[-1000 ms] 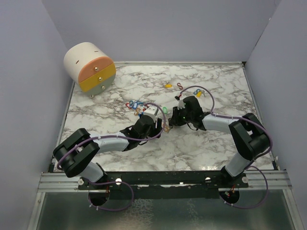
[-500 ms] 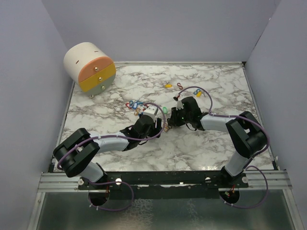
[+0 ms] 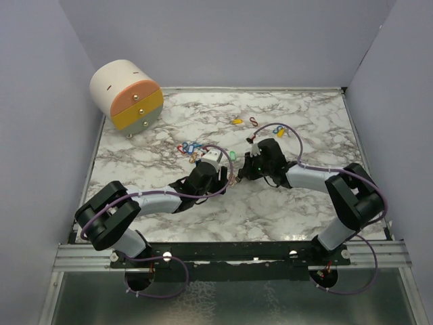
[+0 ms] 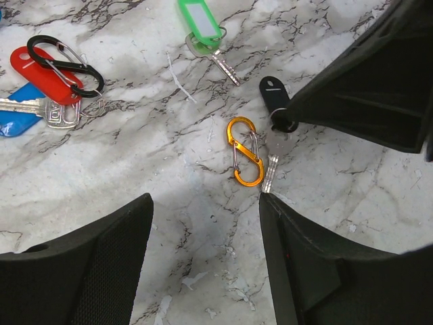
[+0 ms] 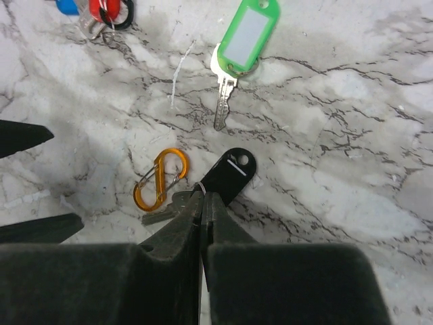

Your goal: Put the keys on the keyring

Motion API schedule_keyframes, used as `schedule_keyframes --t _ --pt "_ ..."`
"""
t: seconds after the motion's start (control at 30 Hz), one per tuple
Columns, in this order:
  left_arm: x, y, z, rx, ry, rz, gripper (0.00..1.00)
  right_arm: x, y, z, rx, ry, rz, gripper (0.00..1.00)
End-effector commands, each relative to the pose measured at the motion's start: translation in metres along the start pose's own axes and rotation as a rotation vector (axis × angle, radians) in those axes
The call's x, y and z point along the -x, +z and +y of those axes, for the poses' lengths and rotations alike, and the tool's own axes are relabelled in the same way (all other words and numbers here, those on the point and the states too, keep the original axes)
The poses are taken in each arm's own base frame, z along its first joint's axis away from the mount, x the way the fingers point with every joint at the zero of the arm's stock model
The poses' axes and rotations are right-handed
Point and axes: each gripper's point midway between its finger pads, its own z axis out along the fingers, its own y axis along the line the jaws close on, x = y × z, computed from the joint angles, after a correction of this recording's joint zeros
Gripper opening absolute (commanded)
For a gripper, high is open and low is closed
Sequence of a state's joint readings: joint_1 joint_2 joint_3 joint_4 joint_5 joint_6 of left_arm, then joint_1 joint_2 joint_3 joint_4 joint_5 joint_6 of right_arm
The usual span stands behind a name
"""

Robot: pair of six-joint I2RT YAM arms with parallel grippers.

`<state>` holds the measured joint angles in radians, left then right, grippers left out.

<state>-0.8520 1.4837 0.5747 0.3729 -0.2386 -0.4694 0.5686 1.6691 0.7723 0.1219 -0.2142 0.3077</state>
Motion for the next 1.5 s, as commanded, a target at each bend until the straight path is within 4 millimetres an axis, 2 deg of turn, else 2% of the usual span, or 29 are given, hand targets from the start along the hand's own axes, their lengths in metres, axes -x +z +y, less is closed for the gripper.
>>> schedule_keyframes --t 0.0,0.2,0.63,0.9,1.07,1.1,1.23,1.47 --pt "0.004 0.002 0.001 0.006 -0.005 -0.014 0.66 0.032 -0.026 0.005 -0.027 -0.019 -0.147 0.01" --pt "0.002 0.006 -0.003 -0.009 -0.007 -0.003 0.66 0.043 -0.045 0.001 -0.074 -0.018 -0.205 0.00" --pt "-0.001 0.019 -0.013 -0.042 0.001 0.016 0.66 0.057 -0.065 -0.005 -0.137 -0.008 -0.271 0.00" --pt "-0.003 0.034 -0.021 -0.049 0.020 0.027 0.66 0.061 -0.072 -0.009 -0.167 0.002 -0.289 0.00" --pt "-0.001 0.041 -0.030 -0.053 0.047 0.020 0.66 0.057 -0.070 -0.015 -0.198 0.007 -0.266 0.01" --pt "-0.008 0.045 -0.028 -0.045 0.057 0.037 0.66 0.057 -0.070 -0.017 -0.212 0.014 -0.264 0.01" --pt "-0.014 0.052 -0.029 -0.028 0.076 0.049 0.66 0.057 -0.071 -0.022 -0.244 0.029 -0.264 0.01" --pt "-0.029 0.054 -0.024 0.006 0.097 0.076 0.59 0.058 -0.079 -0.030 -0.287 0.053 -0.289 0.01"
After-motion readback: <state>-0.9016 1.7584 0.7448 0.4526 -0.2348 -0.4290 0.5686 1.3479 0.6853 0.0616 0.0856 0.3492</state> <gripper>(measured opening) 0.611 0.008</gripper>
